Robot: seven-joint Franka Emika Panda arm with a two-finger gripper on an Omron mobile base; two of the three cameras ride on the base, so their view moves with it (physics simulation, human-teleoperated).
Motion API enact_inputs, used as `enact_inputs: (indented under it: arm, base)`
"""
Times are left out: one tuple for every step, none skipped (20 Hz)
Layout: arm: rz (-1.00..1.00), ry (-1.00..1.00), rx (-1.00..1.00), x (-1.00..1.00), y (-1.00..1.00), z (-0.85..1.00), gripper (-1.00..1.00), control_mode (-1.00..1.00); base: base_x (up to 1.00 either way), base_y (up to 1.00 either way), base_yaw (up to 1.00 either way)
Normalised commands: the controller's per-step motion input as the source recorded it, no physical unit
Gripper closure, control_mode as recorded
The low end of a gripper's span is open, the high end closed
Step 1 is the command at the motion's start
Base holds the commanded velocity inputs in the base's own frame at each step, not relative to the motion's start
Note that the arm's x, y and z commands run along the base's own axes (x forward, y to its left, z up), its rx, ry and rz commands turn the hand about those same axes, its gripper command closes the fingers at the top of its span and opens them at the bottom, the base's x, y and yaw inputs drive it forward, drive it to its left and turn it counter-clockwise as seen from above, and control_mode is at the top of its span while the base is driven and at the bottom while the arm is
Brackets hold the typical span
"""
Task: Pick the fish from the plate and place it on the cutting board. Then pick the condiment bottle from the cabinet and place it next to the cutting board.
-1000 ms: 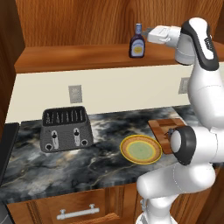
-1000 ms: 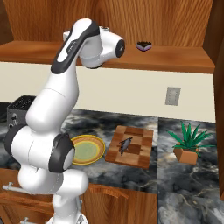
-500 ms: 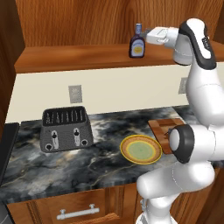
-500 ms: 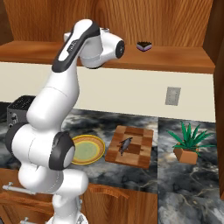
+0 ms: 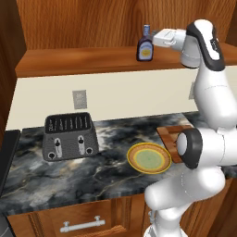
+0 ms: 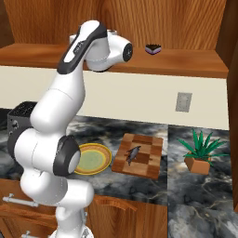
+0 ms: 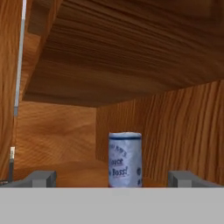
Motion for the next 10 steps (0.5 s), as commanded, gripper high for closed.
enact_inputs:
  arm:
    - [-0.02,0.00,0.00,0.17,0.00,0.00,-1.00,-1.00]
    - [-0.02,0.00,0.00,0.17,0.00,0.00,-1.00,-1.00]
    - [-0.02,0.00,0.00,0.15,0.00,0.00,-1.00,-1.00]
    - [-0.02,0.00,0.00,0.14,0.00,0.00,-1.00,-1.00]
    - [-0.02,0.00,0.00,0.13,0.00,0.00,-1.00,-1.00]
    - [-0.02,0.00,0.00,0.11,0.00,0.00,-1.00,-1.00]
    - [-0.02,0.00,0.00,0.11,0.01,0.00,-1.00,-1.00]
    - [-0.01,0.00,0.00,0.10,0.01,0.00,-1.00,-1.00]
    - [-0.01,0.00,0.00,0.11,0.00,0.00,-1.00,-1.00]
    - [-0.01,0.00,0.00,0.11,0.00,0.00,-1.00,-1.00]
  base:
    - [0.00,0.00,0.00]
    - [0.00,0.00,0.00]
    - [0.00,0.00,0.00]
    - [0.00,0.00,0.00]
    - [0.00,0.00,0.00]
    - [0.00,0.00,0.00]
    - [0.00,0.00,0.00]
    - [0.00,0.00,0.00]
    - [0.00,0.00,0.00]
    - [0.00,0.00,0.00]
